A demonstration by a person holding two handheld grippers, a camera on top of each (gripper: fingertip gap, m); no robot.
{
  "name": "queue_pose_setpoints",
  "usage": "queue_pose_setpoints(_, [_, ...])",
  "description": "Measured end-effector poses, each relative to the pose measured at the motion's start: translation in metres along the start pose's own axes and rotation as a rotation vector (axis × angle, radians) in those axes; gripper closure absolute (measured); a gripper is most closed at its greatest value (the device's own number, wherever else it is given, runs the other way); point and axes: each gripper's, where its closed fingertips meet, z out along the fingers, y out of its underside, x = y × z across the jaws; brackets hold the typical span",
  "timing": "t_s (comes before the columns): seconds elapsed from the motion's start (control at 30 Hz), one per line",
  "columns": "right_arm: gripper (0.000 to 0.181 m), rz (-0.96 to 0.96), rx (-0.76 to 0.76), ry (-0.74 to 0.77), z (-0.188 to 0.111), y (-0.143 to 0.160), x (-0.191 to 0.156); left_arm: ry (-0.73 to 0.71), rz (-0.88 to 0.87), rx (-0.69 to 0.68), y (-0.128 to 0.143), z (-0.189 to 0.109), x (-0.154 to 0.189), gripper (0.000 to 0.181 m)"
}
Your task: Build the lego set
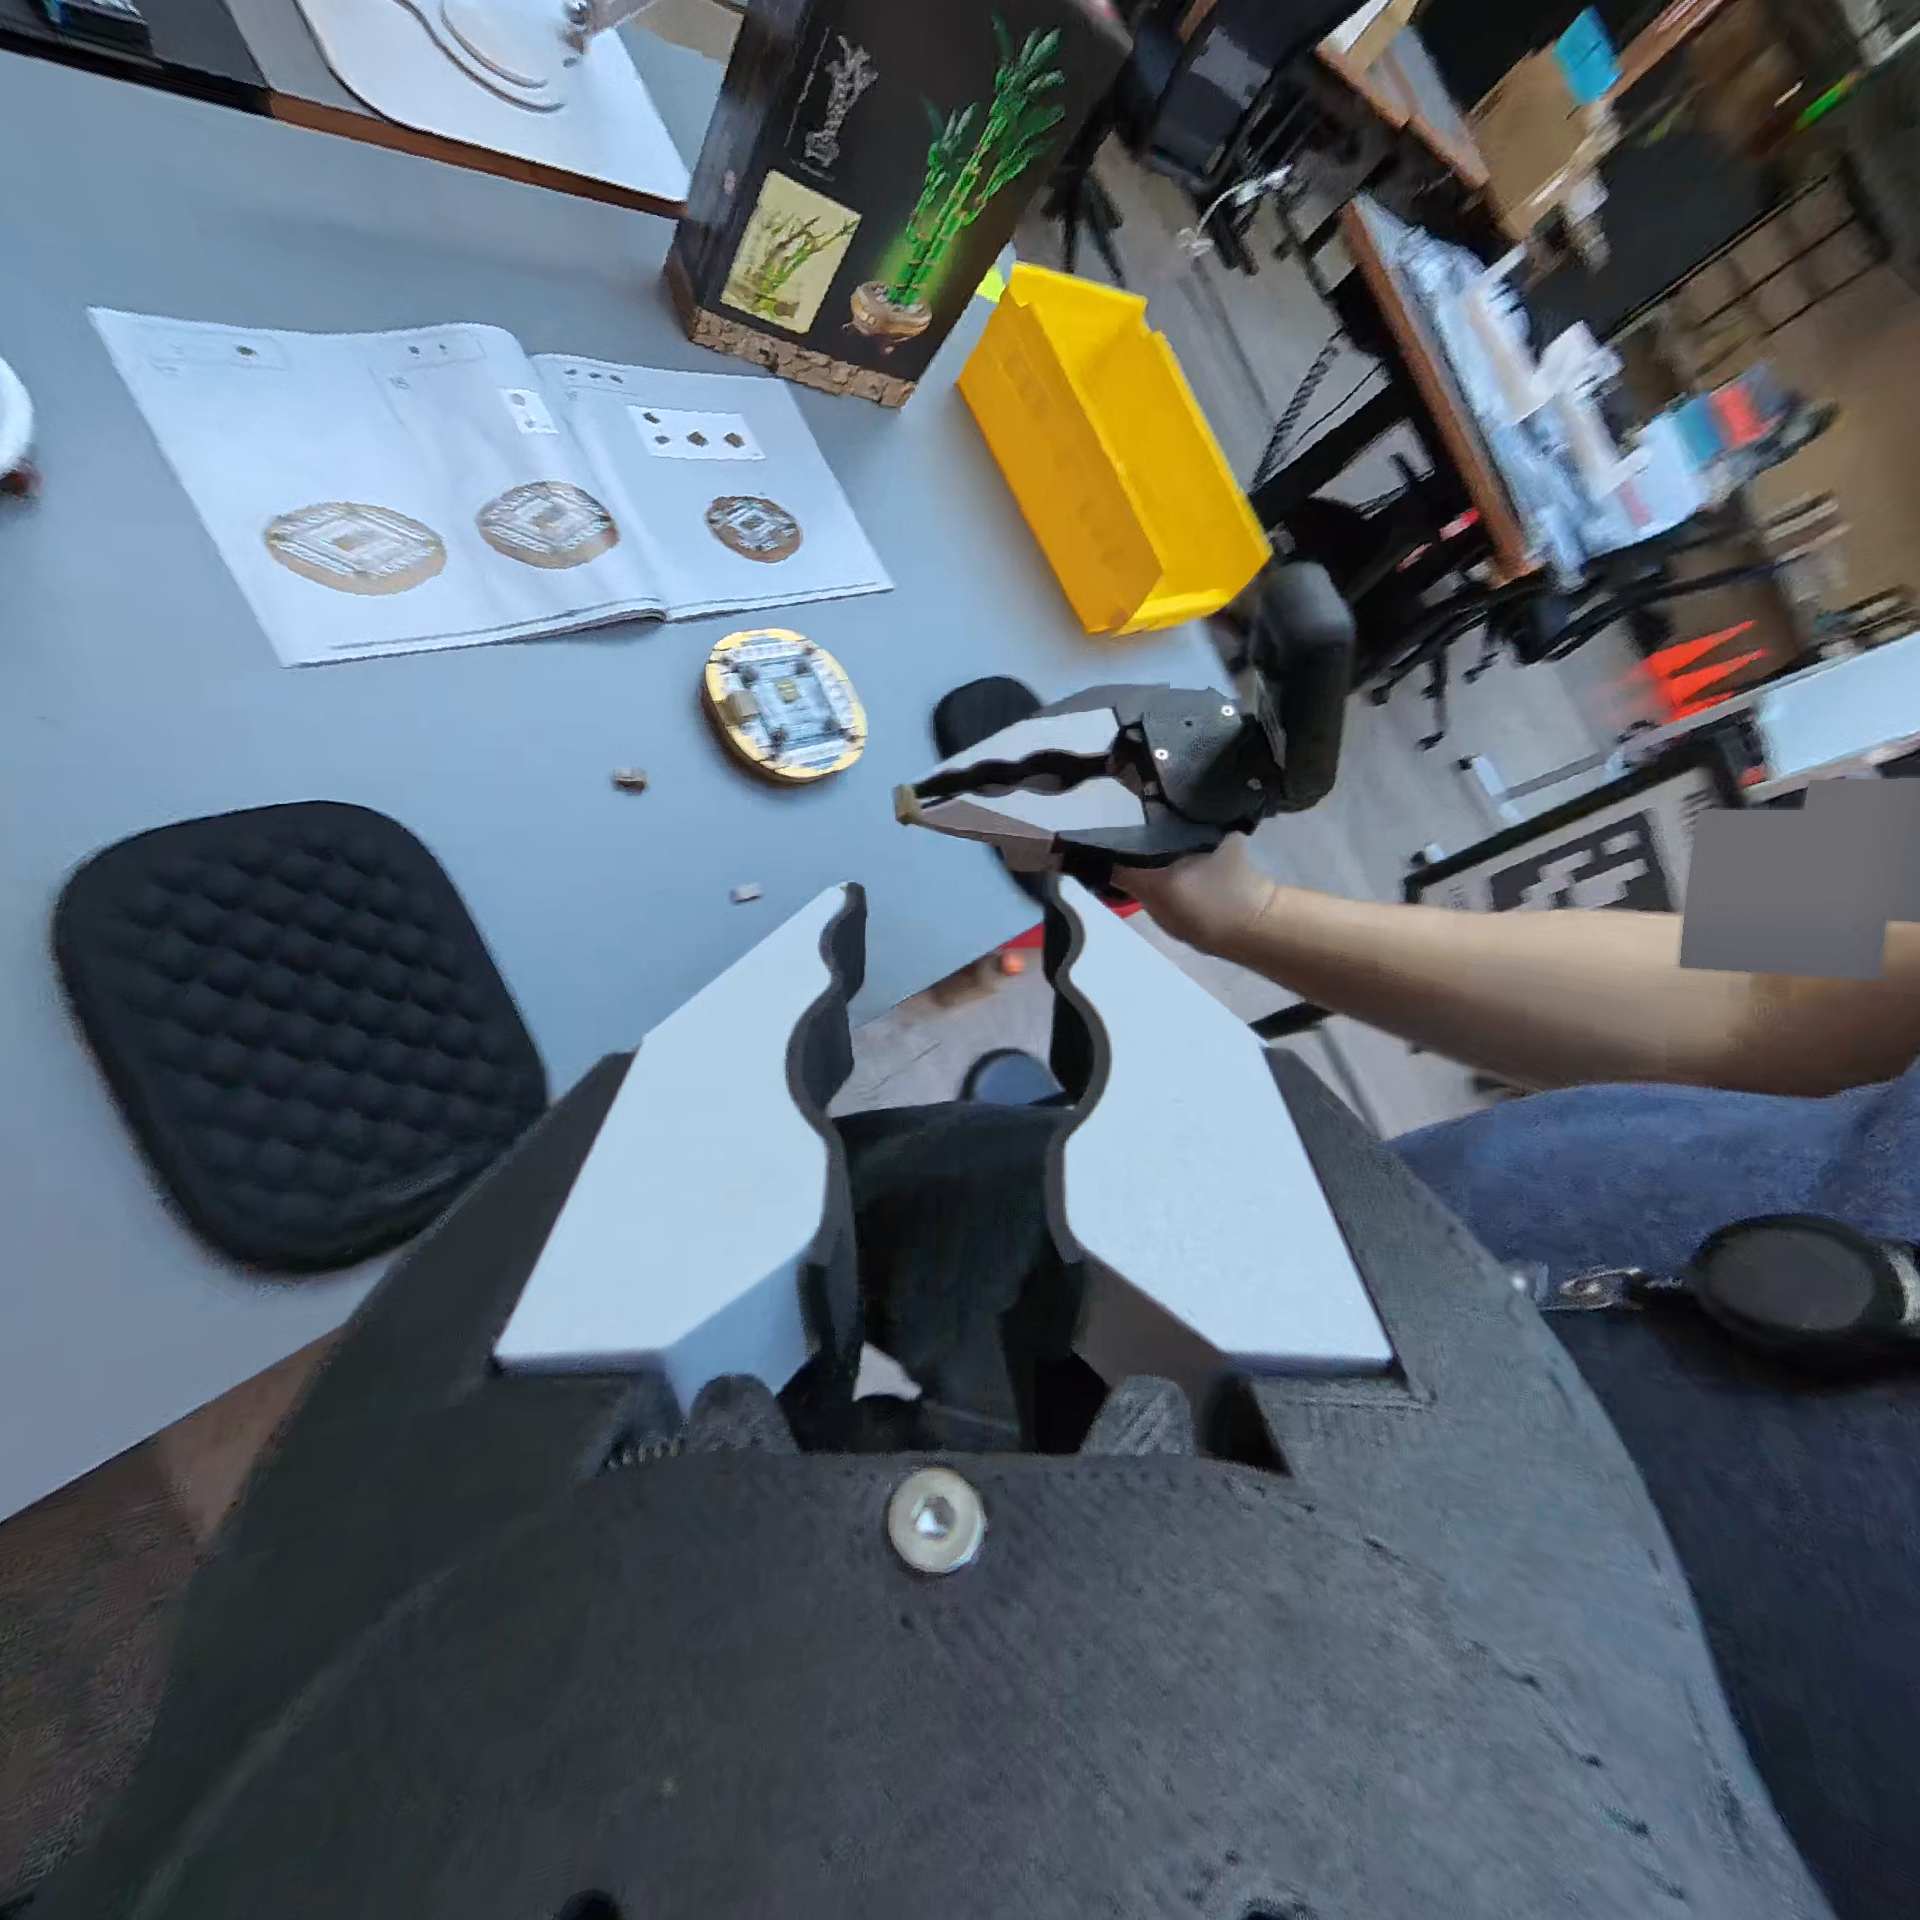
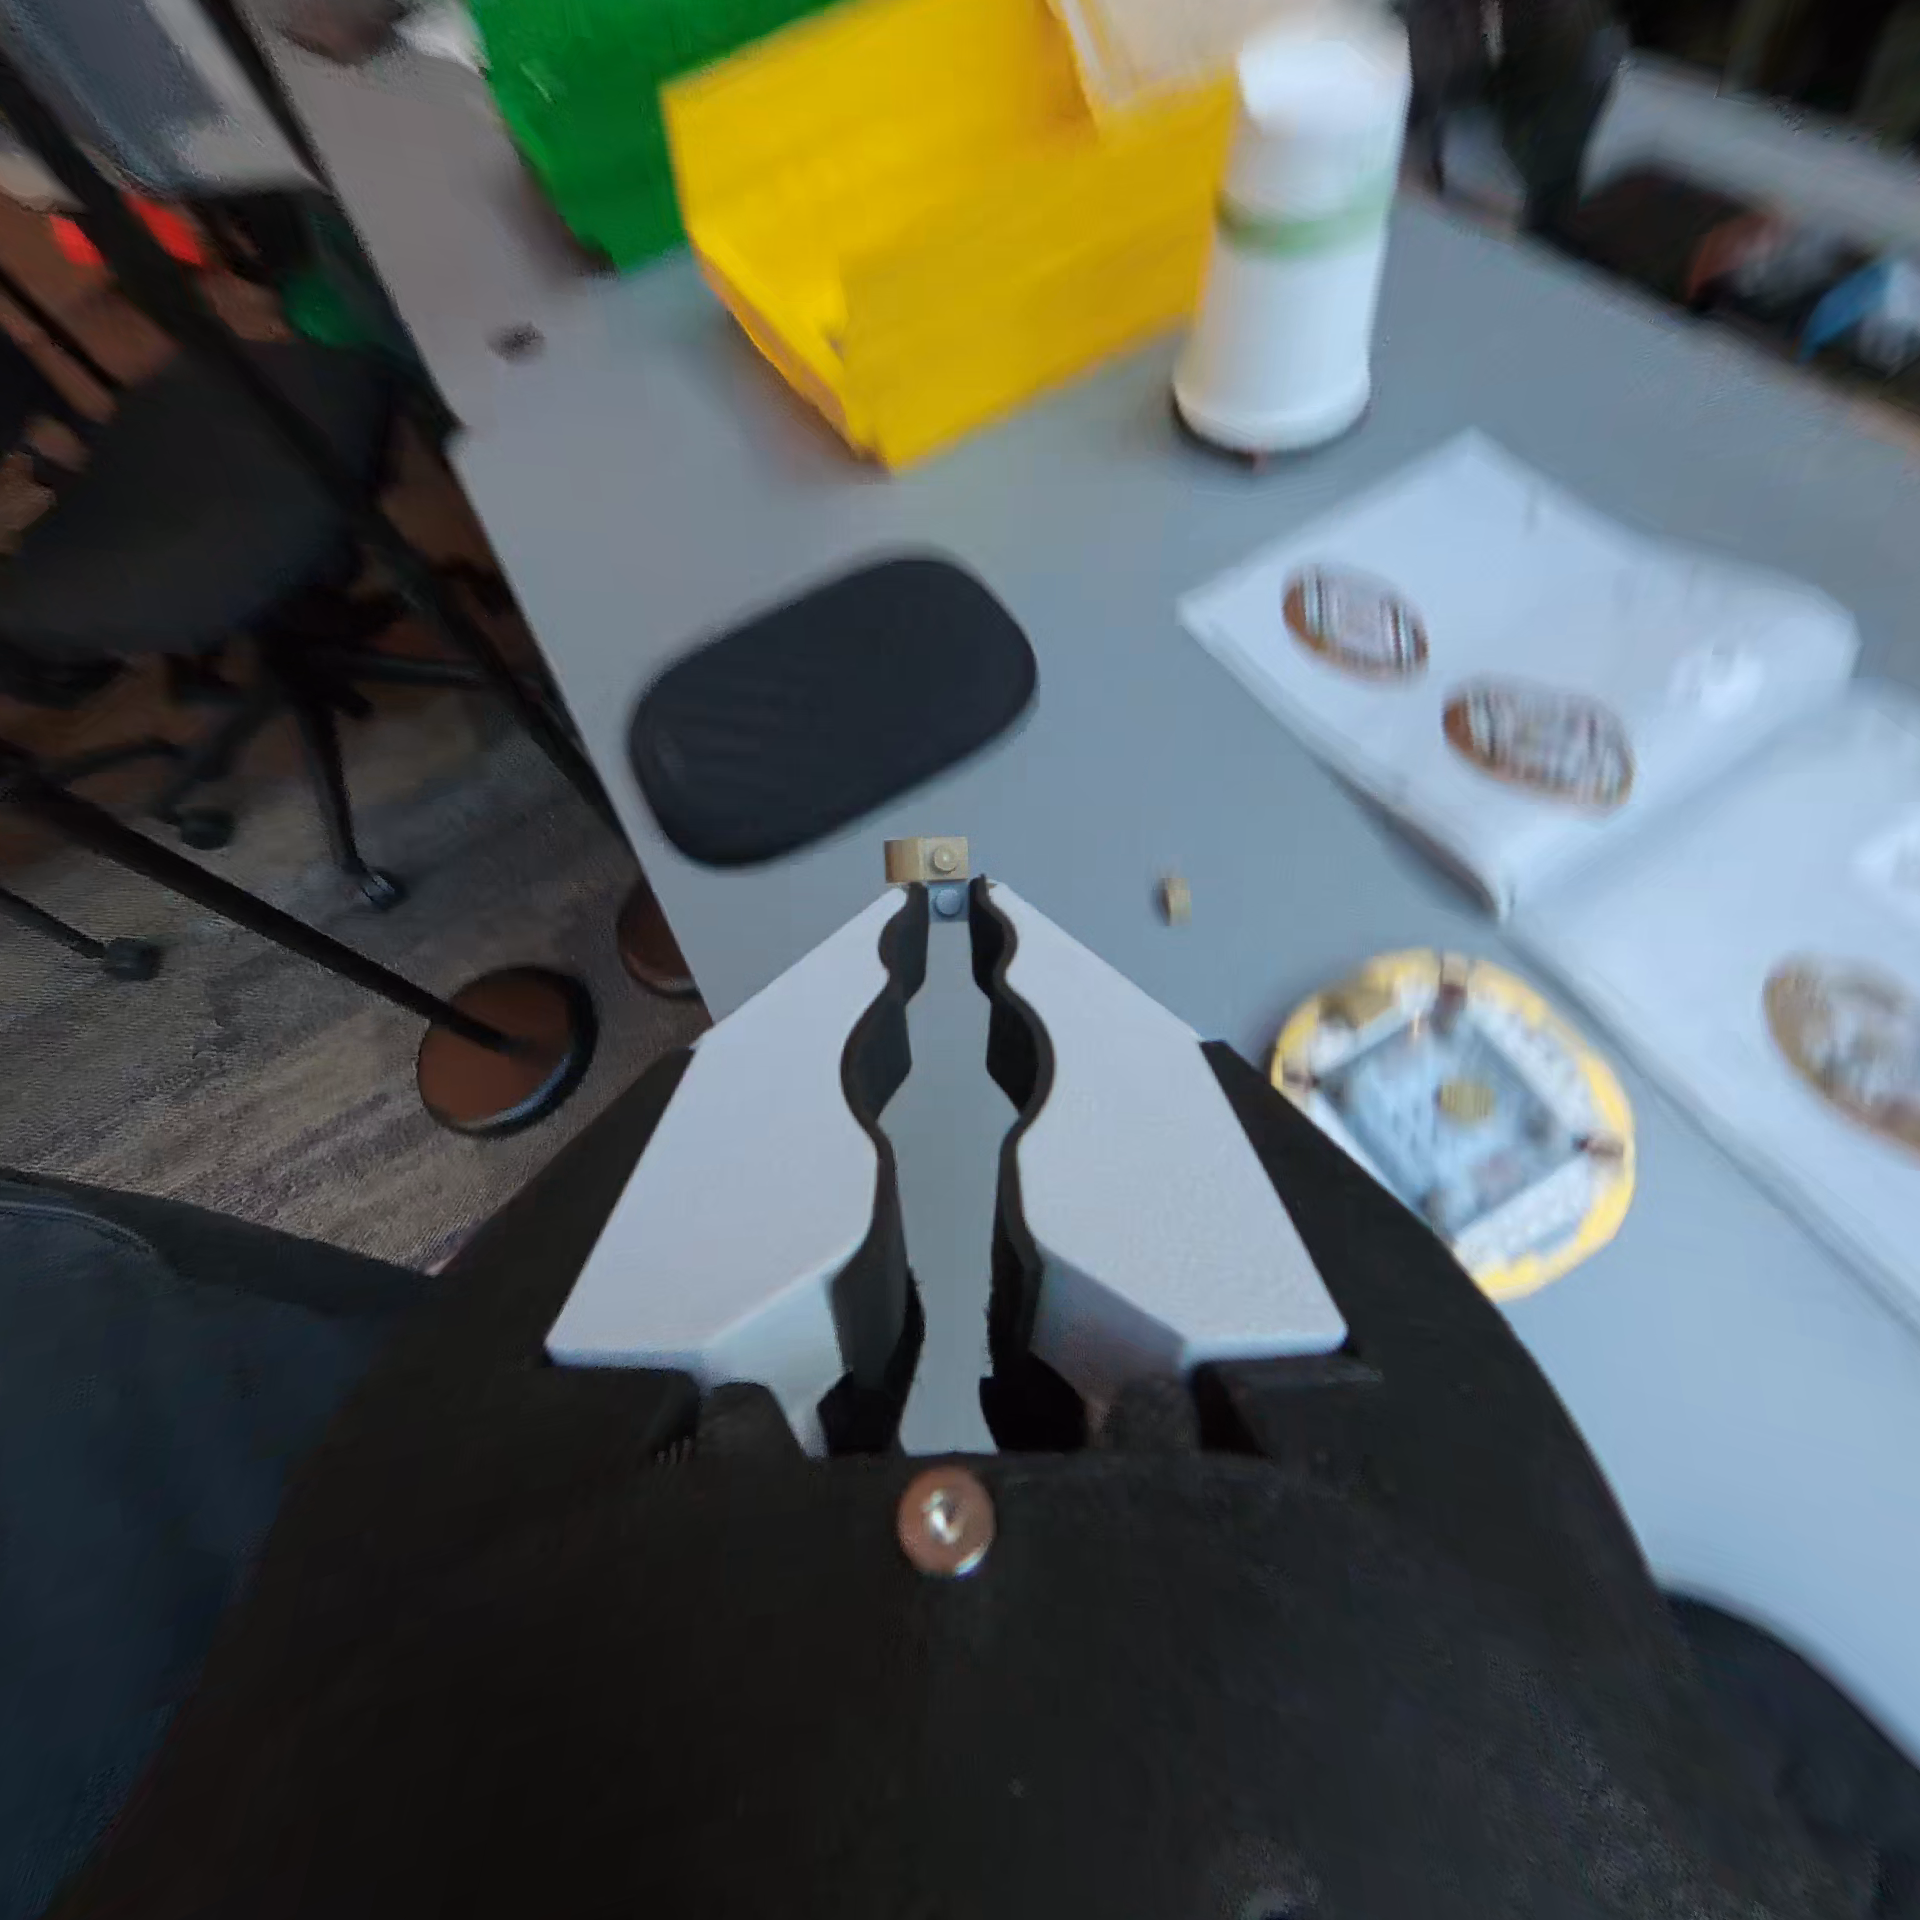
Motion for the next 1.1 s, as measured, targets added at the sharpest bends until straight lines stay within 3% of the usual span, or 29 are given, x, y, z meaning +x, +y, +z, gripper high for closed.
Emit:
queue_pose_setpoints(0.03, [0.174,-0.077,0.082,-0.038,-0.011,-0.039,-0.018,0.064,-0.059,0.016,-0.002,0.006,0.005,0.146])
queue_pose_setpoints(0.13, [0.174,-0.278,0.253,-0.119,-0.047,-0.128,-0.063,0.232,-0.173,0.058,-0.015,0.02,0.024,0.143])
queue_pose_setpoints(0.2, [0.174,-0.38,0.297,-0.134,-0.06,-0.159,-0.081,0.335,-0.193,0.085,-0.027,0.021,0.041,0.145])
queue_pose_setpoints(0.3, [0.174,-0.5,0.316,-0.12,-0.069,-0.18,-0.094,0.425,-0.197,0.112,-0.042,0.017,0.061,0.151])
queue_pose_setpoints(0.43, [0.174,-0.589,0.287,-0.105,-0.067,-0.184,-0.103,0.483,-0.24,0.065,-0.045,0.015,0.075,0.155])
queue_pose_setpoints(0.73, [0.174,-0.661,0.202,-0.124,-0.059,-0.169,-0.111,0.367,-0.217,-0.005,-0.024,0.027,0.062,0.159])
queue_pose_setpoints(1.1, [0.174,-0.644,0.133,-0.152,-0.051,-0.148,-0.111,0.373,-0.247,-0.077,-0.004,0.041,0.061,0.173])
